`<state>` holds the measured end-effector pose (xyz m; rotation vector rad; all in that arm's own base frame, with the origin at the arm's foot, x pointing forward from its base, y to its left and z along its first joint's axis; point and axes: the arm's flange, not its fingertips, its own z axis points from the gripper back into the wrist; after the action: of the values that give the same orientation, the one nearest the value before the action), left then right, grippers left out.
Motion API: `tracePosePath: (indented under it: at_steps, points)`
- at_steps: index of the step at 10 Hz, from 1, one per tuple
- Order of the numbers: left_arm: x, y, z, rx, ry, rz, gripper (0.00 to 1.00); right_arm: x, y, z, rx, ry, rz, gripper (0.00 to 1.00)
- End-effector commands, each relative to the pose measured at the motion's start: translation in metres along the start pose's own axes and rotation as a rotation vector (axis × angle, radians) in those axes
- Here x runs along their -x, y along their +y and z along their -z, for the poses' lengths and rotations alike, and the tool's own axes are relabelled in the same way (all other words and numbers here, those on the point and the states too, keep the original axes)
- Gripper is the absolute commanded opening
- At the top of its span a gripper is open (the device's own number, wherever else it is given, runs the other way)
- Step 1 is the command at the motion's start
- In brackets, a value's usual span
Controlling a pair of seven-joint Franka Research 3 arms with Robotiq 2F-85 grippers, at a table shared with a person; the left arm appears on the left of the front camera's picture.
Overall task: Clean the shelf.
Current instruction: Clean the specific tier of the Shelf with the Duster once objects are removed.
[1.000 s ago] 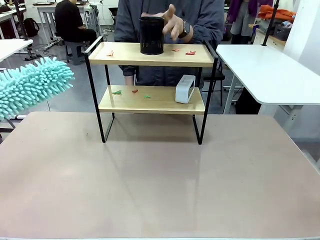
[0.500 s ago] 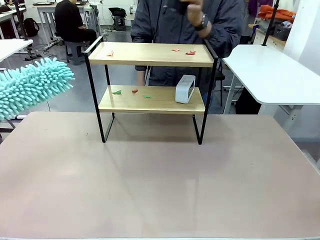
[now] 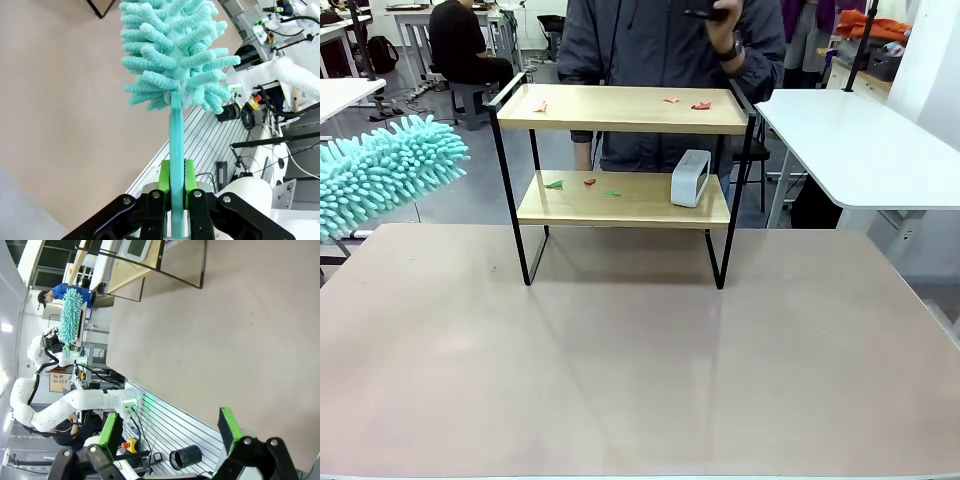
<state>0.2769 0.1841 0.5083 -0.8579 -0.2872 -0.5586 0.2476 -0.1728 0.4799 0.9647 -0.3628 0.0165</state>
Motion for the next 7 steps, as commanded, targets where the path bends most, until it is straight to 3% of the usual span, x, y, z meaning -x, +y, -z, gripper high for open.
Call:
tracePosePath:
  at_steps: [1, 2, 4, 5, 7]
  points:
    - [0.000, 0.000, 0.000, 0.000, 0.000, 0.000, 0.12, -0.003, 0.001, -0.001, -0.021, -0.013, -0.024, 1.00]
    - [-0.009, -0.024, -0.013, -0.100, 0.006, -0.043, 0.12, -0.003, 0.001, -0.001, -0.021, -0.013, -0.024, 1.00]
    - [-0.035, -0.092, -0.064, -0.124, -0.095, -0.028, 0.12, -0.003, 0.001, -0.001, -0.021, -0.013, -0.024, 1.00]
    - [-0.052, -0.124, -0.083, -0.193, -0.109, -0.059, 0.12, -0.003, 0.001, -0.001, -0.021, -0.013, -0.024, 1.00]
    - [-0.096, -0.182, -0.077, -0.275, -0.036, 0.007, 0.12, -0.003, 0.001, -0.001, -0.021, -0.013, -0.024, 1.00]
